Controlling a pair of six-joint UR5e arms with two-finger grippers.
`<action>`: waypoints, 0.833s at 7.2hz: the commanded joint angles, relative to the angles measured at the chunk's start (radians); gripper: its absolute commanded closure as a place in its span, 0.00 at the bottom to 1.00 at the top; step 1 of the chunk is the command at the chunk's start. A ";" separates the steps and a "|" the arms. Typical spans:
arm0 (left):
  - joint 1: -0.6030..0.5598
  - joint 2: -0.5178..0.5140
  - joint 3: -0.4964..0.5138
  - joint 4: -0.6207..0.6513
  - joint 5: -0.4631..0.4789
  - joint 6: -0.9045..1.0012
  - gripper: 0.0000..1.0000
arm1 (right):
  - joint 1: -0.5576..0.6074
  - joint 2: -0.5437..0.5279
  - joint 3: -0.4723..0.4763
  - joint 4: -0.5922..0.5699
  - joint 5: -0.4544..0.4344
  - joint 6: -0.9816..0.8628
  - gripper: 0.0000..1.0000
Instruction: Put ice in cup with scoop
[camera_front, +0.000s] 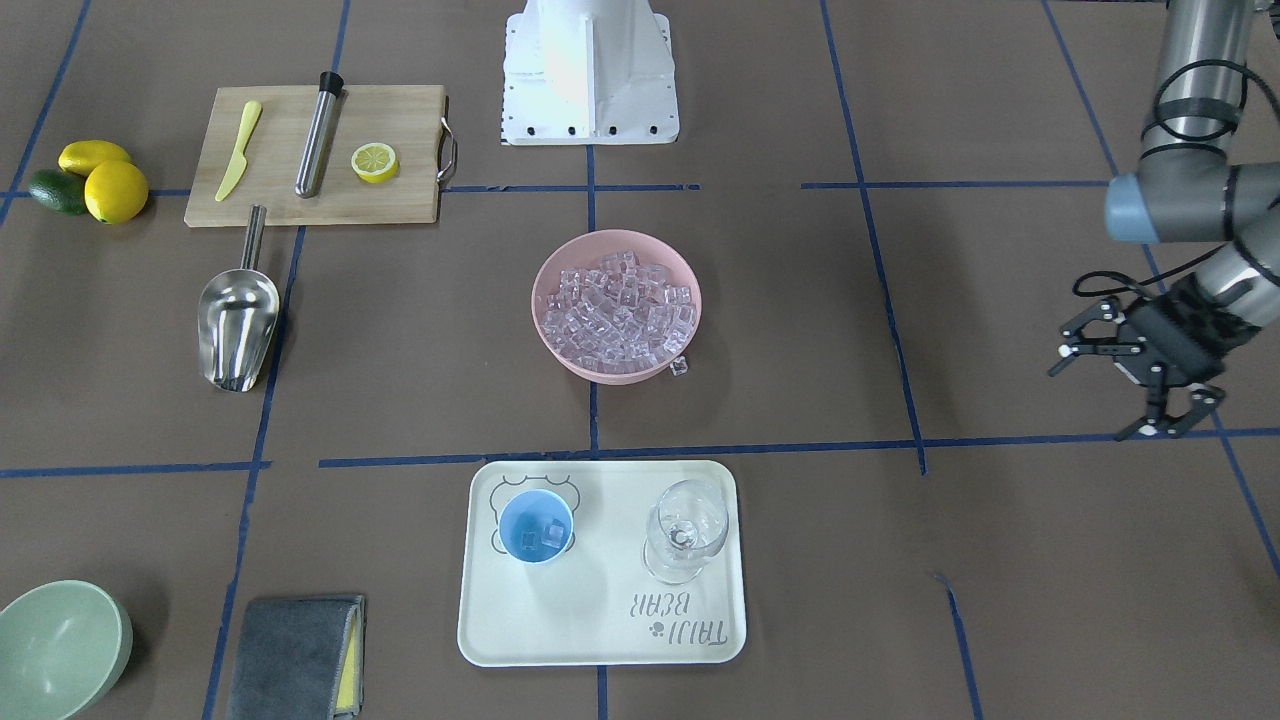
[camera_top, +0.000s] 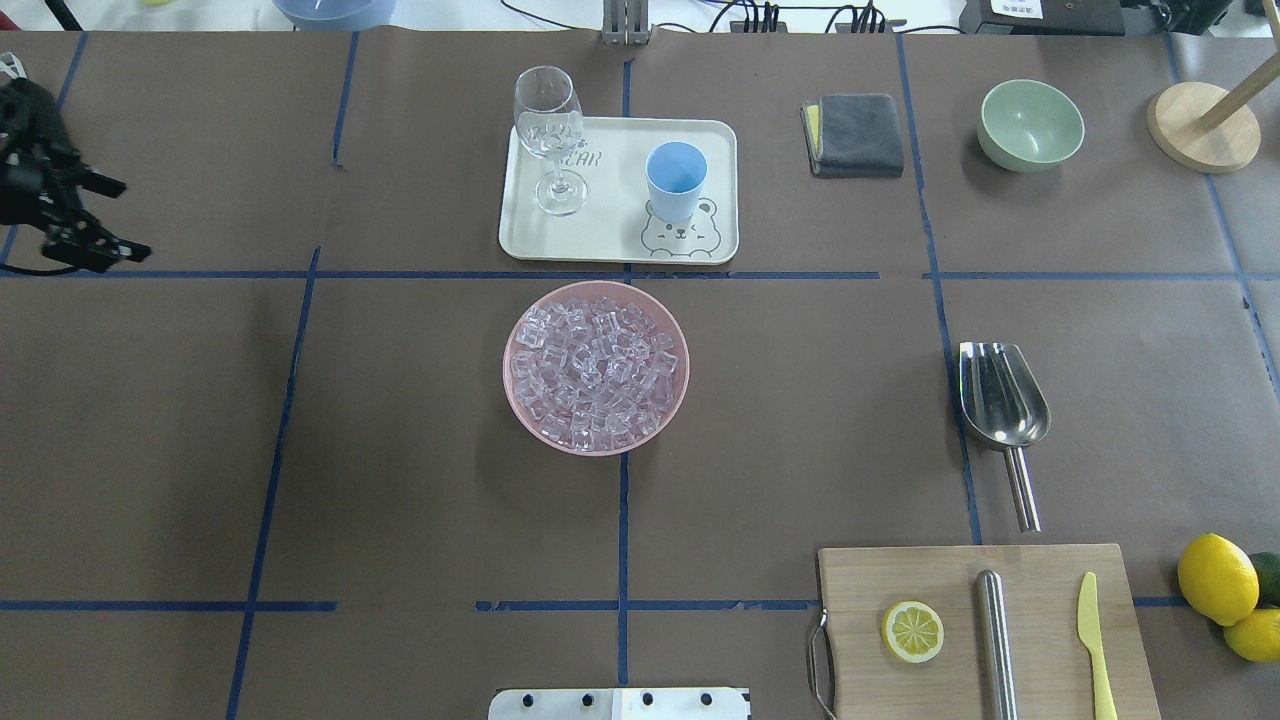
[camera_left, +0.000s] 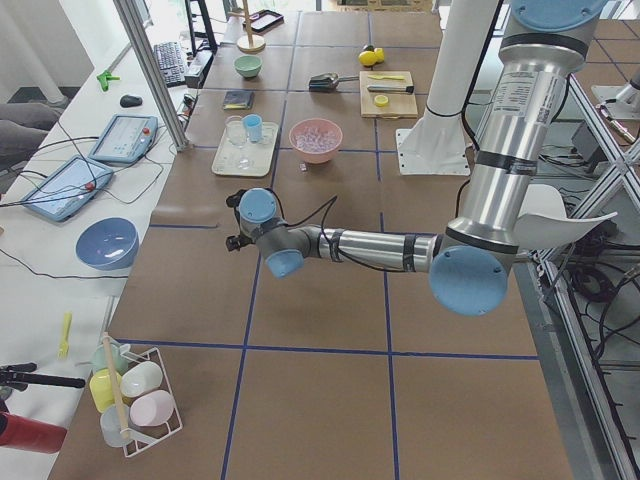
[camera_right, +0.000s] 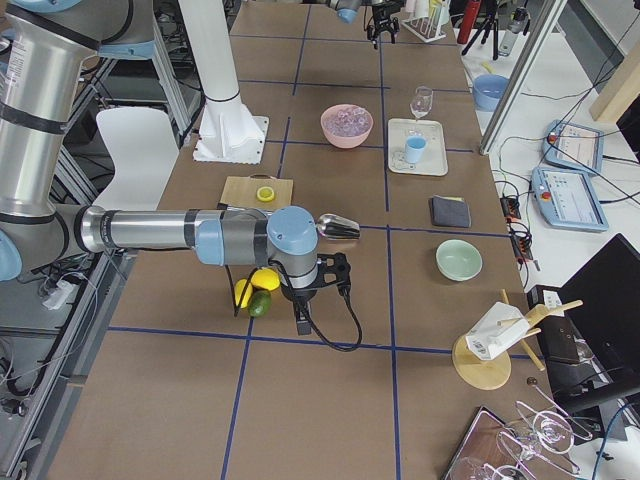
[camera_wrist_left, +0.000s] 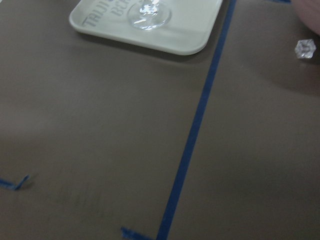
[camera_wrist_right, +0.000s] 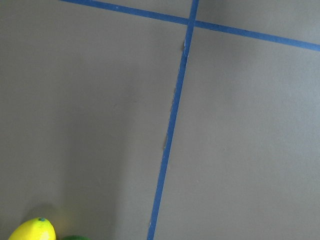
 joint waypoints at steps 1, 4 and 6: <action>-0.219 0.045 -0.020 0.263 -0.029 0.006 0.00 | 0.001 0.002 -0.001 -0.001 -0.001 0.011 0.00; -0.358 0.016 -0.052 0.630 -0.028 0.006 0.00 | 0.001 0.006 -0.026 0.004 0.015 0.010 0.00; -0.404 0.034 -0.104 0.732 -0.029 0.006 0.00 | 0.001 0.008 -0.026 0.004 0.015 0.011 0.00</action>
